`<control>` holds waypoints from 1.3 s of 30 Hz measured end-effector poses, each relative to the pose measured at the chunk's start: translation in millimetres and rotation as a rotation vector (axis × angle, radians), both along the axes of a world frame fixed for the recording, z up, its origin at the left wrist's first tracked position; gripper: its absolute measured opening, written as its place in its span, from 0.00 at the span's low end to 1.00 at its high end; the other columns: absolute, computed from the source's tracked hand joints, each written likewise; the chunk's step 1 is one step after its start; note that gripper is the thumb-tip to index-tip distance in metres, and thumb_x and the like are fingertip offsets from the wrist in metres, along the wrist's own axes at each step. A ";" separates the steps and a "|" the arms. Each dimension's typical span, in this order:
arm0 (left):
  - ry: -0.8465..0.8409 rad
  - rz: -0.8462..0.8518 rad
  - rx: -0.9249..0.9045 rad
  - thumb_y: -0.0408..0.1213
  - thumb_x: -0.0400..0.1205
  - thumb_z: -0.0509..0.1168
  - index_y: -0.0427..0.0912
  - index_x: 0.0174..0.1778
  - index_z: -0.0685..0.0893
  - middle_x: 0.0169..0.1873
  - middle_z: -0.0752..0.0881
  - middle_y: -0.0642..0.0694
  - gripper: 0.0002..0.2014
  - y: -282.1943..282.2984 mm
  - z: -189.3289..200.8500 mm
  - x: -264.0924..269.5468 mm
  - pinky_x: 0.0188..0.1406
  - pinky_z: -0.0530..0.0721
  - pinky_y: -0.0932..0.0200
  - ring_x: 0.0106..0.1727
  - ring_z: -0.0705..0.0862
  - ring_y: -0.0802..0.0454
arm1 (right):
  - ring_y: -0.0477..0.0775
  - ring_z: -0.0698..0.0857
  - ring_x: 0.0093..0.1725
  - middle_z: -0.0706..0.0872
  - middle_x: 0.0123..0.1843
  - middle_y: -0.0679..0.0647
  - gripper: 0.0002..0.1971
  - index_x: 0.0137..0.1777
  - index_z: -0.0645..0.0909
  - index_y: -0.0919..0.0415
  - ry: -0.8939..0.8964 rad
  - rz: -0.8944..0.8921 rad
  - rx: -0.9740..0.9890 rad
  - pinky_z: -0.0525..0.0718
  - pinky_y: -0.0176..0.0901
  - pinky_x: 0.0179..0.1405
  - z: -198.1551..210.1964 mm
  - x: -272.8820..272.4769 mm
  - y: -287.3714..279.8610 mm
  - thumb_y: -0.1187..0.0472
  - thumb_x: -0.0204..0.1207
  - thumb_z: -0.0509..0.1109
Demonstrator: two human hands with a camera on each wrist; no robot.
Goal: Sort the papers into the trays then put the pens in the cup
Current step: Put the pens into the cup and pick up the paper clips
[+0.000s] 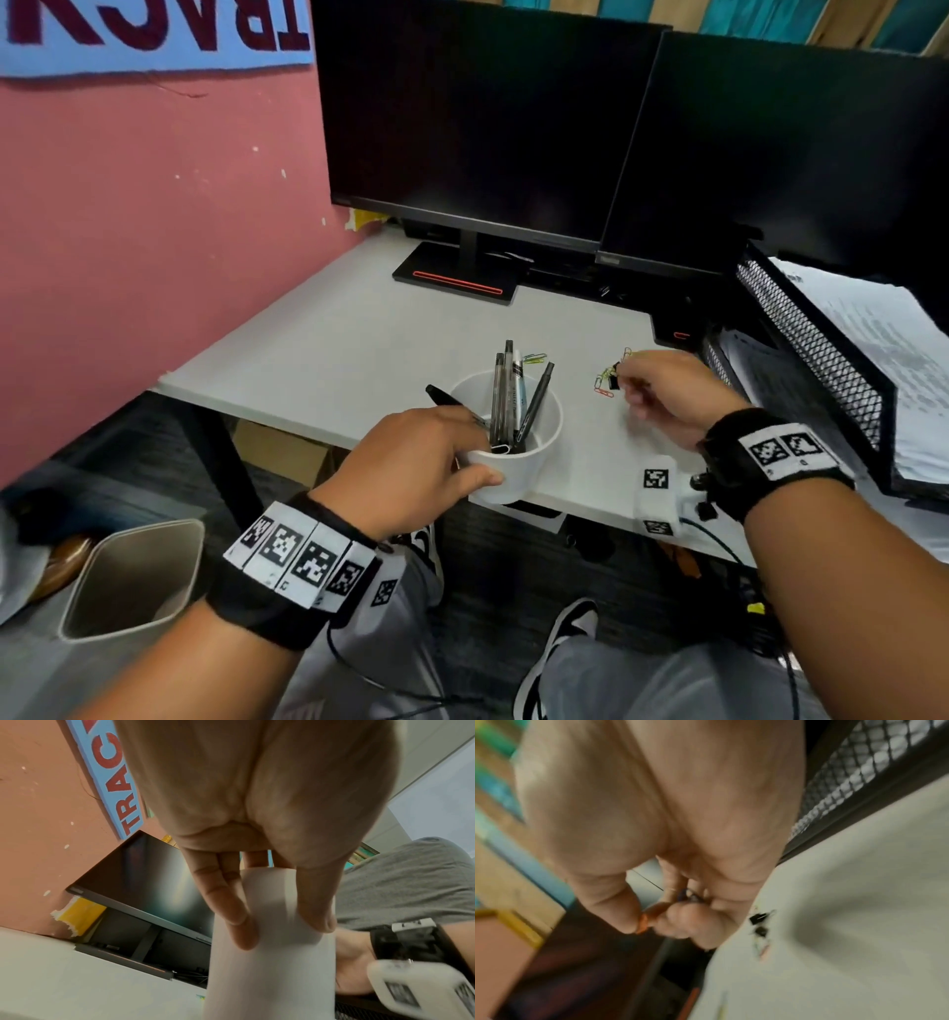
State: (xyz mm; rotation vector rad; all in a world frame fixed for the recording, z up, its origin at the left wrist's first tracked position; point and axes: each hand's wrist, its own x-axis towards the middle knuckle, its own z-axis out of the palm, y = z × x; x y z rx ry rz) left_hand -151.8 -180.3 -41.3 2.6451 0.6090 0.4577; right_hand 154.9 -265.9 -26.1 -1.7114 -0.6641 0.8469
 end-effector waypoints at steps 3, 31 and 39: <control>0.039 0.008 0.020 0.58 0.83 0.70 0.52 0.45 0.89 0.43 0.83 0.58 0.13 -2.4 -3.9 0.2 0.40 0.79 0.58 0.43 0.82 0.60 | 0.51 0.74 0.30 0.81 0.34 0.59 0.15 0.35 0.78 0.63 0.131 0.132 0.254 0.67 0.41 0.25 38.4 -30.6 1.5 0.75 0.83 0.63; 0.045 0.055 0.094 0.61 0.82 0.70 0.60 0.37 0.79 0.38 0.79 0.62 0.14 5.1 21.8 18.6 0.31 0.67 0.67 0.35 0.79 0.62 | 0.61 0.86 0.66 0.89 0.65 0.56 0.15 0.62 0.91 0.58 -0.911 0.137 -0.526 0.85 0.48 0.68 -31.2 37.2 44.3 0.70 0.81 0.67; 0.014 0.081 0.104 0.60 0.82 0.71 0.56 0.40 0.86 0.39 0.80 0.61 0.13 22.0 32.9 22.3 0.31 0.72 0.62 0.37 0.81 0.61 | 0.60 0.88 0.58 0.90 0.61 0.59 0.14 0.61 0.90 0.63 -1.029 0.228 -0.677 0.87 0.47 0.62 -27.5 38.1 53.7 0.60 0.85 0.65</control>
